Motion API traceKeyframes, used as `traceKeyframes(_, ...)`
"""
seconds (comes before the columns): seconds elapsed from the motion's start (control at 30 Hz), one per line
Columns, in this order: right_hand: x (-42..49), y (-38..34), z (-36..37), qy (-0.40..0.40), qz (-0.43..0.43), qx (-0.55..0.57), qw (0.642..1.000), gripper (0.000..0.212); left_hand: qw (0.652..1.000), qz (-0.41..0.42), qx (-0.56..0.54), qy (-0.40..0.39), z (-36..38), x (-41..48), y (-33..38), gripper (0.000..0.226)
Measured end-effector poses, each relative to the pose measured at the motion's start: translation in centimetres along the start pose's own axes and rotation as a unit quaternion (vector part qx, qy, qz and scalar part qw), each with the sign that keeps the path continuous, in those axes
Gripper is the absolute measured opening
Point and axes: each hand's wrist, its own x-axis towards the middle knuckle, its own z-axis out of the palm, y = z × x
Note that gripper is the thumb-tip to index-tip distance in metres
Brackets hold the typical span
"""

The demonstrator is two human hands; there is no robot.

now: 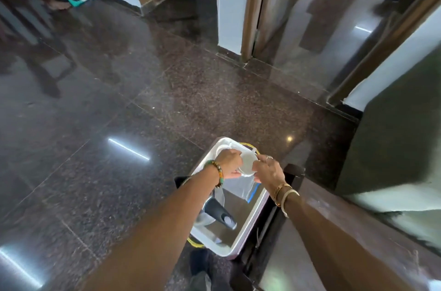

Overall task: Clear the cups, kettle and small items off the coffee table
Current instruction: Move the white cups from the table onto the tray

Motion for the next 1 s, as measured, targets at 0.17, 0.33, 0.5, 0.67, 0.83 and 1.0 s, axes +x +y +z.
traceKeyframes(0.17,4.9,1.2,2.3,0.009,0.053,0.023,0.998,0.037,0.997,-0.039,-0.051,-0.046,1.3,5.7,-2.7,0.035)
traceKeyframes(0.33,9.1,2.2,4.0,-0.024,0.064,-0.009,0.998,0.048,0.994,-0.066,-0.061,-0.055,3.0,9.9,-4.0,0.037)
traceKeyframes(0.5,12.3,2.7,4.0,-0.031,0.076,-0.031,0.996,0.071,0.998,-0.054,-0.015,-0.033,4.5,12.3,-4.2,0.035)
traceKeyframes(0.67,14.0,3.9,4.6,-0.056,0.091,-0.036,0.994,0.056,0.993,-0.091,-0.056,-0.049,5.5,13.4,-4.3,0.033)
traceKeyframes(0.83,14.6,4.6,5.0,-0.042,0.085,-0.074,0.993,0.058,0.981,-0.146,-0.12,-0.048,5.7,13.7,-4.2,0.032)
traceKeyframes(1.0,13.4,4.7,4.3,-0.019,0.079,-0.105,0.991,0.055,0.923,-0.192,-0.333,-0.03,5.5,12.5,-4.0,0.038)
